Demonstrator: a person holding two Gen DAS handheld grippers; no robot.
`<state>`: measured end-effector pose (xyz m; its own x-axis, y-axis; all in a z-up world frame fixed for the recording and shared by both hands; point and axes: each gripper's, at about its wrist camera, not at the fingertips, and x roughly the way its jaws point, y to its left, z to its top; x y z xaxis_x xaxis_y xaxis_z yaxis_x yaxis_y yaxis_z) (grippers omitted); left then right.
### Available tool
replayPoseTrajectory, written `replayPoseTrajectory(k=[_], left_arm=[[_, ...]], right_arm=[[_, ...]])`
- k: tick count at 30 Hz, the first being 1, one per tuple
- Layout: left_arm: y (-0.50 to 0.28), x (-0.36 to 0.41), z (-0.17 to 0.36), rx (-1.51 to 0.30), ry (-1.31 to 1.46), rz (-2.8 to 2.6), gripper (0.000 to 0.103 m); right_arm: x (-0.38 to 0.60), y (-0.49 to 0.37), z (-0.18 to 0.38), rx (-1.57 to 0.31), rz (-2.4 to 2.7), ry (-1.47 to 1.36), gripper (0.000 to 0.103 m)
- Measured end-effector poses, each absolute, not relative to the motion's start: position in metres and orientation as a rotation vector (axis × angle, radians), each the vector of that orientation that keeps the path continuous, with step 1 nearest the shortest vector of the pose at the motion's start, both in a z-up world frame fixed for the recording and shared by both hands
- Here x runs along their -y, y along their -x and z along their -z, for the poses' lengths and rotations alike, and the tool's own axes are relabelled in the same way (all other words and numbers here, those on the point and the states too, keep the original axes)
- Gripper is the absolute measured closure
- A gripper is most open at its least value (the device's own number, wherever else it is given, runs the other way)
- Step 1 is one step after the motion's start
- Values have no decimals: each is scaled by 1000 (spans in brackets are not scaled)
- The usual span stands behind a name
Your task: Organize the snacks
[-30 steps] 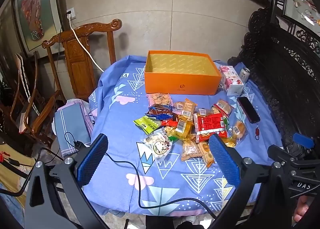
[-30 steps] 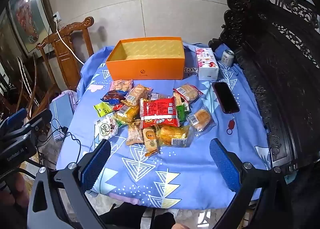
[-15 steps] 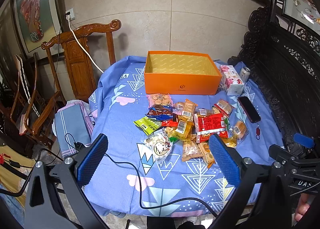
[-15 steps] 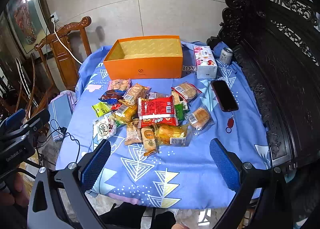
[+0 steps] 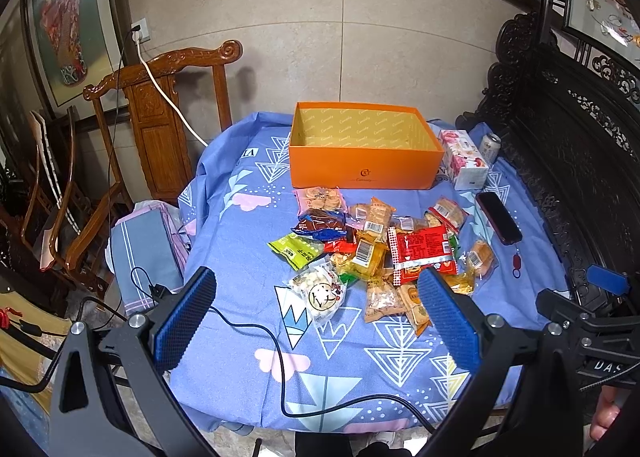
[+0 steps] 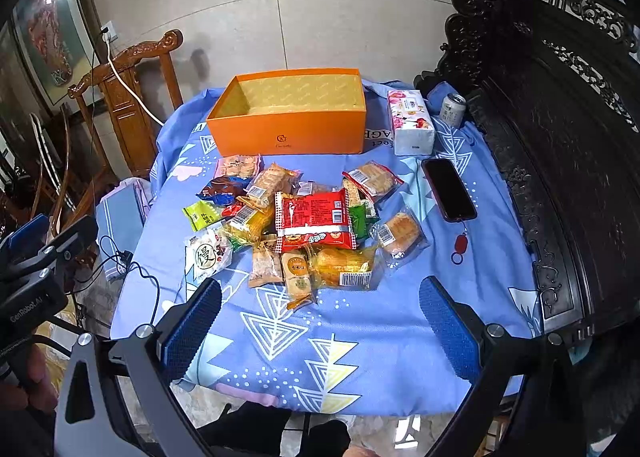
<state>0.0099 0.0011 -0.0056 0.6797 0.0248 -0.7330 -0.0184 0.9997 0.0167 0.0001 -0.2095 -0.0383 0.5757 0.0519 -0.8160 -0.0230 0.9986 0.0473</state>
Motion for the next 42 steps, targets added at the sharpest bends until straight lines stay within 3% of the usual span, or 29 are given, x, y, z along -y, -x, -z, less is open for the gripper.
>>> replayPoseTrajectory(k=[42], left_arm=[[-9, -3, 3, -819, -6, -23, 4]], right_arm=[[206, 1, 42, -968, -44, -19, 3]])
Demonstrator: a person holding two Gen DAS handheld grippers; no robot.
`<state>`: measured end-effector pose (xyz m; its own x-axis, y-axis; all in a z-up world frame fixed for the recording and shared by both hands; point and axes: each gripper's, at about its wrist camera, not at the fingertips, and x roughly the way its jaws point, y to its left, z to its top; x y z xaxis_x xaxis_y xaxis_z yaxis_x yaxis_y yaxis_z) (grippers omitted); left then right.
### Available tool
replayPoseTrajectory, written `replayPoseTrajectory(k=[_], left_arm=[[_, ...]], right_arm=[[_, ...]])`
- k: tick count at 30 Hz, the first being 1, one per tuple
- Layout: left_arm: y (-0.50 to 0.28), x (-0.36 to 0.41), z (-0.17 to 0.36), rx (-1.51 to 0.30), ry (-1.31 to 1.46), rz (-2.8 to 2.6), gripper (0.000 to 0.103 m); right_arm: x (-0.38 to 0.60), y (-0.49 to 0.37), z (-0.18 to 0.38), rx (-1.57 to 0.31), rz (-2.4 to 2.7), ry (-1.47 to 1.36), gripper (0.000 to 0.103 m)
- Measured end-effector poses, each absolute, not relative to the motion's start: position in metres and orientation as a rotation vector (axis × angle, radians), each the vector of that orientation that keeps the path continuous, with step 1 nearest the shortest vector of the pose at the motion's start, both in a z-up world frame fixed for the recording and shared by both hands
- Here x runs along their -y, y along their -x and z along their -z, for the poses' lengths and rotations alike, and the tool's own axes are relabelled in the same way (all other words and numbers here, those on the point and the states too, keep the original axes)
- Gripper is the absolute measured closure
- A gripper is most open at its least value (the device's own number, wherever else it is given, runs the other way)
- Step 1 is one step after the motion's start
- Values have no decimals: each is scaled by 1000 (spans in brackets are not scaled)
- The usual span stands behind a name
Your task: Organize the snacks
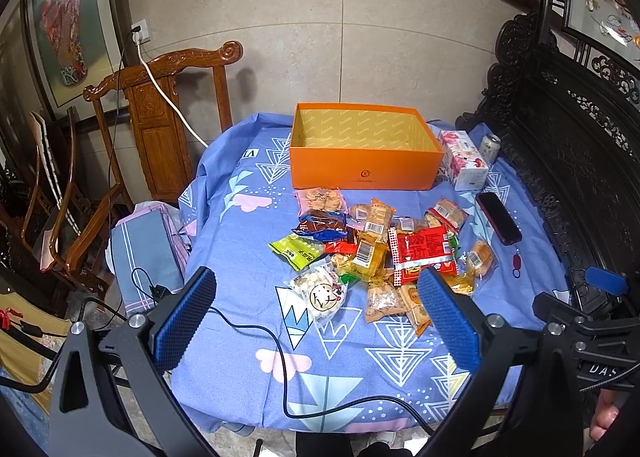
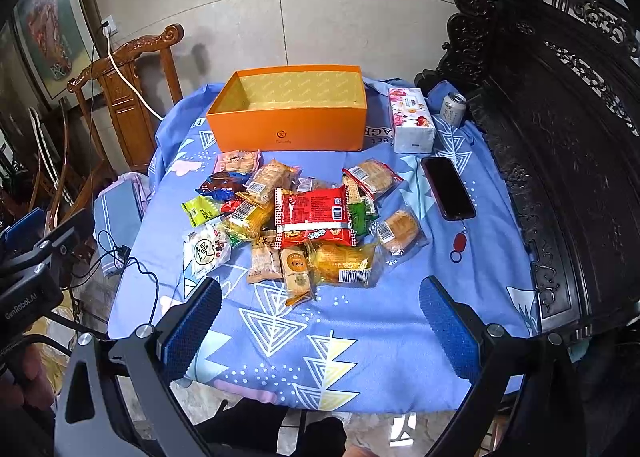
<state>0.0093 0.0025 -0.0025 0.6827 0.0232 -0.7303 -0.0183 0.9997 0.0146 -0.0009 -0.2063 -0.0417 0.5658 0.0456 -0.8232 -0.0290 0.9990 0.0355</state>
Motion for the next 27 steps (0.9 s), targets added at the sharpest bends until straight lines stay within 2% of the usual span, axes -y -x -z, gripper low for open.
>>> replayPoseTrajectory(k=[27], left_arm=[[-9, -4, 1, -819, -9, -25, 4]], right_arm=[[205, 0, 43, -973, -42, -16, 3]])
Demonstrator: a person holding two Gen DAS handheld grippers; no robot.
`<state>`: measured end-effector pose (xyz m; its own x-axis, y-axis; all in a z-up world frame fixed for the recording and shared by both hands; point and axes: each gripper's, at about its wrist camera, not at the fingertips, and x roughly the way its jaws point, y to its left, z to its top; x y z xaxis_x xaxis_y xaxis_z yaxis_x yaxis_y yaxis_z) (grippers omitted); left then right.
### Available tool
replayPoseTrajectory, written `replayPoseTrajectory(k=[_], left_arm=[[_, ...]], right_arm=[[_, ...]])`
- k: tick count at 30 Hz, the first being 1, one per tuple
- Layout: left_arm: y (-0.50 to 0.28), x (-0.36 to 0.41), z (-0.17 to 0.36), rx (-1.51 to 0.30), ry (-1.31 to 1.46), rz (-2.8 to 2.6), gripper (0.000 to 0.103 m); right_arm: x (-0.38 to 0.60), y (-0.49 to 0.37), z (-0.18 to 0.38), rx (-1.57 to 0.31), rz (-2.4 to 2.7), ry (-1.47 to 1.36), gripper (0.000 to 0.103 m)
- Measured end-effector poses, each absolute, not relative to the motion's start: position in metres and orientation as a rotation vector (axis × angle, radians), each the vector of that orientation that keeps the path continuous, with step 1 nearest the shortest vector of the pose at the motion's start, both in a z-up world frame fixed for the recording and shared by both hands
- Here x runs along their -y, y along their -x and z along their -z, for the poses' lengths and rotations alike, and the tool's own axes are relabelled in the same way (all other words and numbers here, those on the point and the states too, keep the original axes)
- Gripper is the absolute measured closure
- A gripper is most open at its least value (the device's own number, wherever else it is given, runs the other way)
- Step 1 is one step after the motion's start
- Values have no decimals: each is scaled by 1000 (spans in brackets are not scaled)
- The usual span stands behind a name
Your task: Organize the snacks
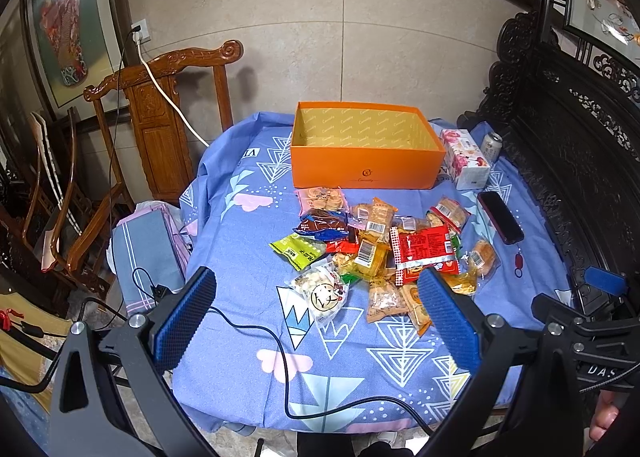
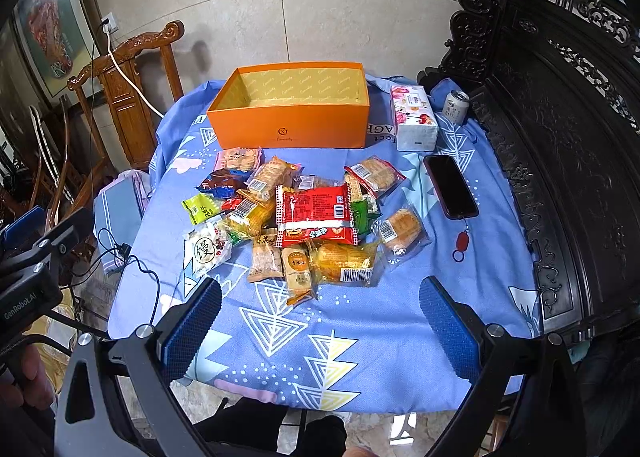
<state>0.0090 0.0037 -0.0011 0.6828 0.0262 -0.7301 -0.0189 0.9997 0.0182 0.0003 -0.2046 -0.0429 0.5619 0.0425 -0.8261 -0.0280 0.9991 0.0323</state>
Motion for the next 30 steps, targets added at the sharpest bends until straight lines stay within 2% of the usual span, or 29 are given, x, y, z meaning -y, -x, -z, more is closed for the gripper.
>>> replayPoseTrajectory(k=[19, 24, 30], left_arm=[[-8, -9, 6, -808, -2, -28, 4], [-12, -22, 27, -798, -1, -32, 4], [-29, -35, 52, -838, -2, -14, 4]], right_arm=[[207, -3, 50, -966, -45, -23, 3], [220, -16, 89, -949, -55, -65, 3], [223, -82, 152, -1052, -86, -155, 3]])
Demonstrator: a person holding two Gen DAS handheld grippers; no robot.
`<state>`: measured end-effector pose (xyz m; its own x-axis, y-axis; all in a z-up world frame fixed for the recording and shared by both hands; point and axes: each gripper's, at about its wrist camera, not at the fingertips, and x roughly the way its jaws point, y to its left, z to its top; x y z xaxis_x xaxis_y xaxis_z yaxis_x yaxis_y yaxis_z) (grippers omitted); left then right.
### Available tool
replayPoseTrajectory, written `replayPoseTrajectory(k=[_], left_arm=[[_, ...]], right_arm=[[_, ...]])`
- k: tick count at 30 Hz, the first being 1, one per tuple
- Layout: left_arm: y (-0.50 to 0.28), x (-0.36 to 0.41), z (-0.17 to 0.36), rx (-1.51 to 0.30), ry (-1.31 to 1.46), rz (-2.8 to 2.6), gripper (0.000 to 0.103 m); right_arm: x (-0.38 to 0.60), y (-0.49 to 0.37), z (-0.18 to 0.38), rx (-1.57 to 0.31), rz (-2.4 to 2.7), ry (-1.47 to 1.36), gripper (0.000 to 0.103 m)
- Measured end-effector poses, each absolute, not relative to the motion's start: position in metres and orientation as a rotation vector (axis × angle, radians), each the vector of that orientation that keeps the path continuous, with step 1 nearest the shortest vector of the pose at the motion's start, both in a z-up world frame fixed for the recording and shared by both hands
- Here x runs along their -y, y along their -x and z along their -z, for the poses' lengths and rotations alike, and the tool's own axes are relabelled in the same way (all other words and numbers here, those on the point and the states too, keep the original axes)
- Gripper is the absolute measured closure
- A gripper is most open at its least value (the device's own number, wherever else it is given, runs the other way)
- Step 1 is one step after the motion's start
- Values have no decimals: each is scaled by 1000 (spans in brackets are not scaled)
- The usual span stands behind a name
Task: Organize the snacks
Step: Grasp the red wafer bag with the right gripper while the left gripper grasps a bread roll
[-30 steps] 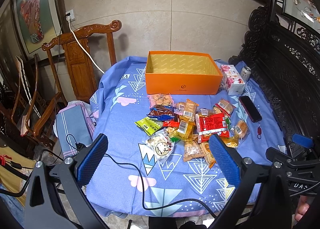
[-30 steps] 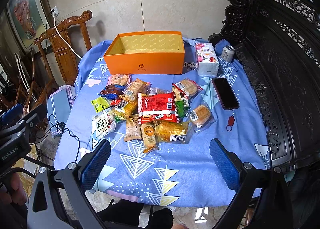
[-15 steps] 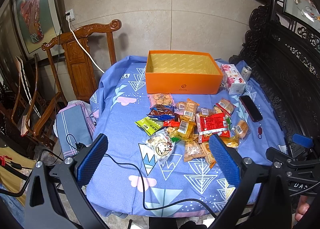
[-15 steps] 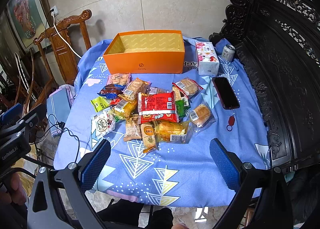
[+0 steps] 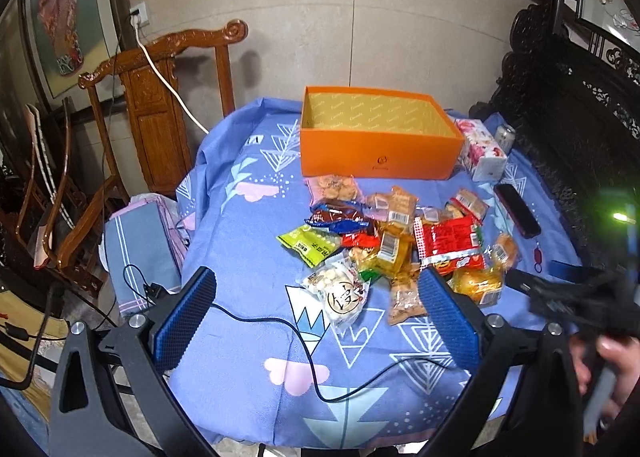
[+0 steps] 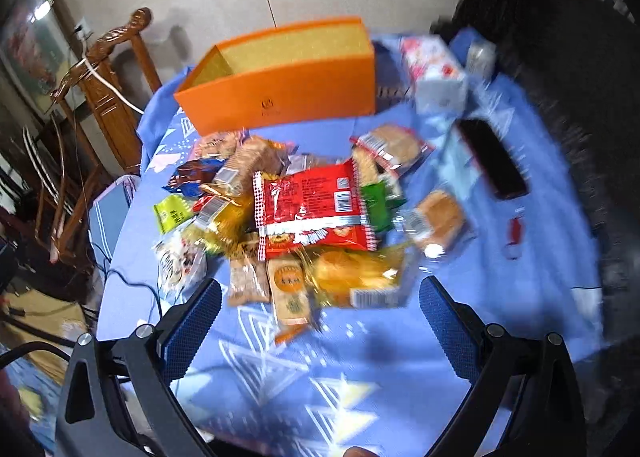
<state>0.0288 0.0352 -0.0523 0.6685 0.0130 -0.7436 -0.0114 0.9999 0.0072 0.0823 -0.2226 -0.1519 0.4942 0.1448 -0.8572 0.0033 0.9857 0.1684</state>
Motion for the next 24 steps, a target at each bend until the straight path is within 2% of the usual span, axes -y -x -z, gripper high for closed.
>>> replayPoseTrajectory(k=[9, 15, 16, 17, 19, 24], left_arm=[[-70, -59, 71, -884, -47, -3, 4], [-100, -76, 77, -894, -55, 31, 4], [-106, -76, 80, -901, -55, 51, 4], [-111, -76, 83, -905, -58, 69, 4], [-123, -71, 90, -917, -74, 112, 4], [-155, -41, 110, -929, -108, 233, 4]], right_arm=[[186, -166, 221, -1139, -19, -6, 3], [174, -178, 233, -1139, -13, 1, 4], [174, -180, 233, -1134, -13, -5, 10], [173, -180, 233, -1129, -19, -12, 26], [170, -177, 229, -1112, 1, -6, 31], [179, -163, 204, -1064, 45, -52, 32]])
